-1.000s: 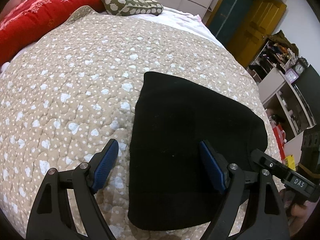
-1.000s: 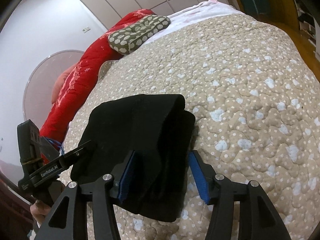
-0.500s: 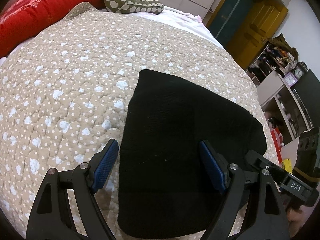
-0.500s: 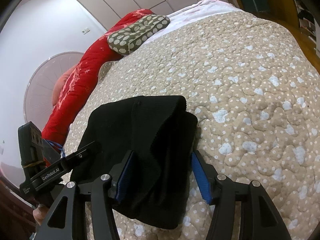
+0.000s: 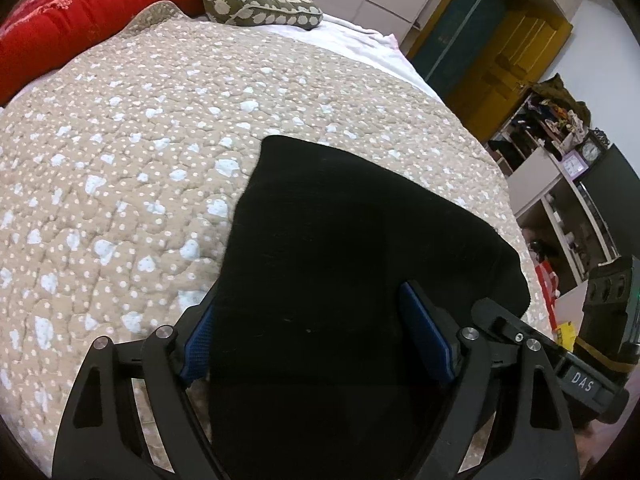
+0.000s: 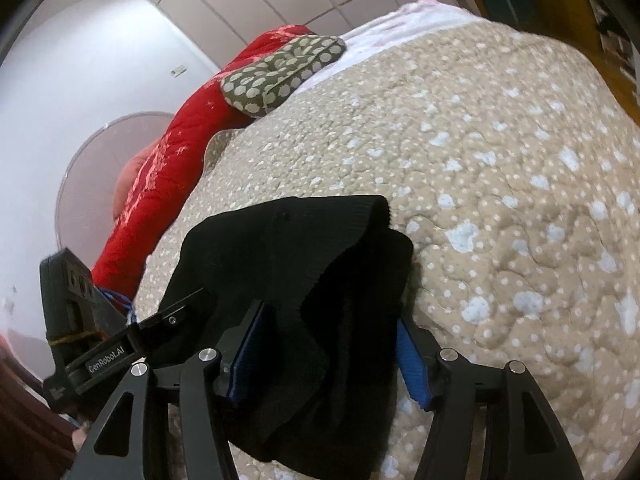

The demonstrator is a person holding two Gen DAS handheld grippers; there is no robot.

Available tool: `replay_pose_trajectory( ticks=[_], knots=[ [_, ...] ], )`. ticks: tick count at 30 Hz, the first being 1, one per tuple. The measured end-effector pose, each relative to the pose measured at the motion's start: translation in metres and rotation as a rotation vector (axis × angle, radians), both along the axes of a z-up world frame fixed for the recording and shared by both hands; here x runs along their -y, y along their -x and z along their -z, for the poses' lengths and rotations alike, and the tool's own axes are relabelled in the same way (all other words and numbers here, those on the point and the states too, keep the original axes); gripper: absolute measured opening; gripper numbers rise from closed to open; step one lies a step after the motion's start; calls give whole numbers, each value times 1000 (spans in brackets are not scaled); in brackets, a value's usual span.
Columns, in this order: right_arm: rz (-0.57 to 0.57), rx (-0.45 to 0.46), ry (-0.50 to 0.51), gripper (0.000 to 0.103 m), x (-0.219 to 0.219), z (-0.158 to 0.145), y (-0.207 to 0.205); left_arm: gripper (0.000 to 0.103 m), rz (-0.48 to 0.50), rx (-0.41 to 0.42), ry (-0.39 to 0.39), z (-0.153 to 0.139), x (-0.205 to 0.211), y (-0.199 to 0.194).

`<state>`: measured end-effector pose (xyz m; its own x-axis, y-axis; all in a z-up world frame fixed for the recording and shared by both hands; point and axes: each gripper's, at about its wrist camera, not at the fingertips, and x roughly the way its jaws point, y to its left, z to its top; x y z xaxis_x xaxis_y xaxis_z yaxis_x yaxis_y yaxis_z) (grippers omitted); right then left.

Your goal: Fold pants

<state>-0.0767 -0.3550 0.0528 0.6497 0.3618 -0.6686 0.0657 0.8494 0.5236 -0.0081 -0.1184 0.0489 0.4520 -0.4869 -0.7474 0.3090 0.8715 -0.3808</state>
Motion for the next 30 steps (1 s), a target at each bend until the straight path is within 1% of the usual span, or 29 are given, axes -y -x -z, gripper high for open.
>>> replay_pose_trajectory(
  ticks=[2,3,4,6,8,11,12,17,20,21,23,25,26,27,28,29,30],
  knots=[
    [-5,19,17,52,-3,-3,0,85,7,10,-5,-1,2,1],
    [-6,33,29,47,-5,-5,1,84,9,11,-5,-1,2,1],
    [-10,43,40,43,-6,-7,2,81,10,10,-1,-2,2,1],
    [-20,60,67,39,-10,-14,3,74,11,12,13,-5,-1,3],
    [-30,89,87,36,-13,-24,3,63,11,27,8,-11,-1,4],
    [-49,126,100,34,-16,-39,0,54,10,55,-3,-22,-1,3],
    [-52,138,104,33,-17,-43,-2,53,8,67,-6,-26,-1,2],
    [-65,198,110,32,-19,-64,-22,53,-21,121,-4,-48,-4,-17],
    [-62,218,101,32,-17,-68,-43,53,-45,144,-25,-52,-3,-33],
    [-61,212,98,33,-17,-65,-51,53,-52,140,-35,-49,-2,-39],
    [-51,187,109,35,-16,-55,-65,53,-69,97,-75,-36,2,-55],
    [-44,92,170,40,-14,-35,-85,54,-78,44,-113,-18,6,-62],
    [-42,28,209,43,-14,-26,-92,55,-76,45,-109,-17,6,-62],
    [-39,5,208,43,-10,-21,-92,57,-77,59,-115,-18,5,-60],
    [-23,29,191,43,-4,-23,-85,60,-75,71,-133,-20,6,-58],
    [-8,42,205,43,-2,-28,-79,60,-73,77,-145,-21,6,-58],
    [6,61,248,43,0,-38,-71,60,-75,73,-148,-21,7,-59]
  ],
)
